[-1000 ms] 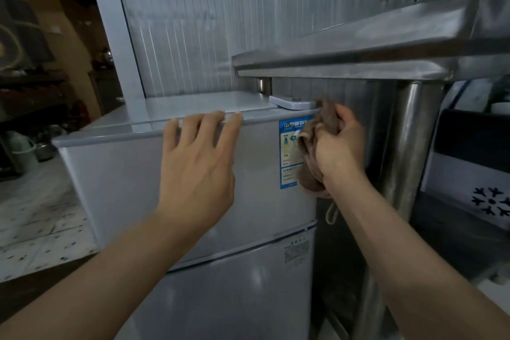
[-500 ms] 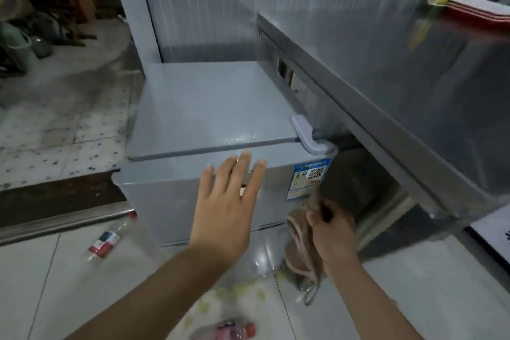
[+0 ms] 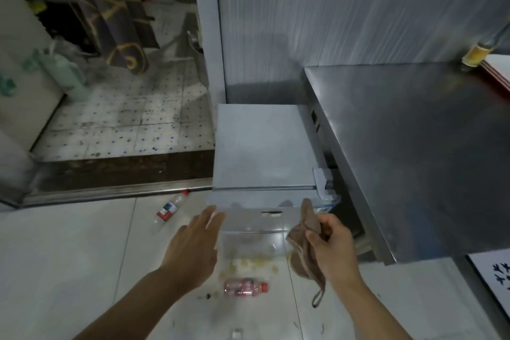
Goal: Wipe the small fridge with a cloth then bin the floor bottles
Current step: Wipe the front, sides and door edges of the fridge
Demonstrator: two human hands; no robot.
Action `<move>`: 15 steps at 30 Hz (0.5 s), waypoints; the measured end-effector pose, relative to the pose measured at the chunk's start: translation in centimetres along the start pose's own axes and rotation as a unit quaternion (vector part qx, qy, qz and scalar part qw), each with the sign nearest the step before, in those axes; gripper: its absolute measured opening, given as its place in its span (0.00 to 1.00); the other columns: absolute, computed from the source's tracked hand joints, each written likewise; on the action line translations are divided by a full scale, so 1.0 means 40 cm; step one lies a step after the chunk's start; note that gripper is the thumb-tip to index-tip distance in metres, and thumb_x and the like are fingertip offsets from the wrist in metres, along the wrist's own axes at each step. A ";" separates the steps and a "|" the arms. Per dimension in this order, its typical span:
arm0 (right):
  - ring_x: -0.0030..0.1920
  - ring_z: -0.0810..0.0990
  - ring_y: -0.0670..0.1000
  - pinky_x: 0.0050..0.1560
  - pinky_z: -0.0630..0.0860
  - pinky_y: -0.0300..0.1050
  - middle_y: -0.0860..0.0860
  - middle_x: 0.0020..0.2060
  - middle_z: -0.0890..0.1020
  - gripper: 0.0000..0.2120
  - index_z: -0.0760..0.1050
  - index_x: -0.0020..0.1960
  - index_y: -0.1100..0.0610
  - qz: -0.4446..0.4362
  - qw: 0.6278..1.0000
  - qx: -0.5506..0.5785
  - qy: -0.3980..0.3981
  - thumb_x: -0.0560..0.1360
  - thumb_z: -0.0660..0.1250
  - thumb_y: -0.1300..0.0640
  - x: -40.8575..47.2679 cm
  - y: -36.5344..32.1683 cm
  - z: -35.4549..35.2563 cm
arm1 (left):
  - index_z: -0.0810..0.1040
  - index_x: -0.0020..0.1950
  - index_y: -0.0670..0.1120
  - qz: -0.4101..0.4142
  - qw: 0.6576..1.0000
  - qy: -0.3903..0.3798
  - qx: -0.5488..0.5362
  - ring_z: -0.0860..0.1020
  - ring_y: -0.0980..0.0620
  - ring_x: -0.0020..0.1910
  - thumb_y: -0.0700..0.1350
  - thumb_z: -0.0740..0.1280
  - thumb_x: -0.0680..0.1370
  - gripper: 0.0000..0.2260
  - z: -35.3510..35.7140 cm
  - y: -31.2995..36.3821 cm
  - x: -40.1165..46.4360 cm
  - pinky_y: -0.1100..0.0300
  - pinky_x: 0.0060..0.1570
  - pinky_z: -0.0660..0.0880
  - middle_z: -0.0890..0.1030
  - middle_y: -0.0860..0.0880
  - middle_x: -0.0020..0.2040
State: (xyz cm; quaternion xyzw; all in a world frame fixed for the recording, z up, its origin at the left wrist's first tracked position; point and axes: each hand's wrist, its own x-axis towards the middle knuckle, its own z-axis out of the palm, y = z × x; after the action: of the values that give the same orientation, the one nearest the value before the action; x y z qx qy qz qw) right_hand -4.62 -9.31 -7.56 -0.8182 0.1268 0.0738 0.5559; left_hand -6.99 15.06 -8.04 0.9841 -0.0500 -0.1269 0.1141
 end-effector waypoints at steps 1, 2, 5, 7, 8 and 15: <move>0.41 0.80 0.43 0.37 0.73 0.26 0.48 0.40 0.81 0.12 0.75 0.43 0.52 -0.002 1.000 -0.012 -0.001 0.74 0.66 0.69 -0.004 -0.028 0.006 | 0.52 0.76 0.52 -0.004 1.000 -0.004 0.001 0.60 0.51 0.74 0.49 0.65 0.77 0.32 -0.021 -0.019 -0.021 0.58 0.67 0.65 0.50 0.52 0.78; 0.42 0.80 0.42 0.36 0.72 0.26 0.47 0.41 0.81 0.12 0.74 0.43 0.50 -0.004 1.000 -0.020 0.004 0.74 0.66 0.68 -0.007 -0.056 0.015 | 0.53 0.76 0.52 -0.002 1.000 -0.006 0.000 0.61 0.51 0.73 0.49 0.65 0.77 0.32 -0.042 -0.040 -0.037 0.58 0.67 0.65 0.51 0.52 0.78; 0.39 0.79 0.39 0.33 0.71 0.24 0.44 0.39 0.80 0.11 0.74 0.42 0.49 -0.005 1.000 -0.020 0.022 0.74 0.67 0.65 -0.015 -0.131 0.064 | 0.54 0.76 0.53 0.019 1.000 -0.004 0.007 0.60 0.51 0.74 0.48 0.64 0.77 0.30 -0.099 -0.118 -0.060 0.59 0.69 0.62 0.54 0.52 0.78; 0.35 0.79 0.36 0.31 0.70 0.21 0.45 0.38 0.80 0.10 0.74 0.42 0.50 -0.002 0.999 -0.011 0.041 0.75 0.66 0.65 -0.024 -0.177 0.111 | 0.55 0.76 0.53 0.042 0.999 0.000 0.021 0.58 0.52 0.75 0.47 0.64 0.77 0.29 -0.138 -0.182 -0.057 0.58 0.70 0.59 0.55 0.51 0.77; 0.35 0.78 0.36 0.32 0.69 0.21 0.46 0.38 0.79 0.10 0.73 0.42 0.52 -0.003 0.999 -0.012 0.052 0.75 0.66 0.66 -0.028 -0.197 0.138 | 0.55 0.76 0.53 0.055 0.998 0.004 0.030 0.58 0.51 0.74 0.47 0.63 0.77 0.29 -0.154 -0.220 -0.052 0.58 0.71 0.58 0.56 0.51 0.77; 0.45 0.82 0.56 0.47 0.79 0.47 0.56 0.41 0.82 0.12 0.77 0.49 0.61 0.033 0.987 0.010 0.155 0.72 0.60 0.74 -0.093 -0.292 0.358 | 0.55 0.76 0.53 0.161 0.985 -0.045 0.049 0.59 0.51 0.73 0.46 0.61 0.77 0.28 -0.265 -0.531 -0.009 0.57 0.69 0.58 0.56 0.51 0.76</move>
State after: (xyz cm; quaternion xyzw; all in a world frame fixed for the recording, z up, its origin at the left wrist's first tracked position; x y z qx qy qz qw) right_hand -4.51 8.53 -1.49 -0.8093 0.2395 -0.0369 0.5351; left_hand -3.10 37.95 -3.01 0.9608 -0.2191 -0.1488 0.0823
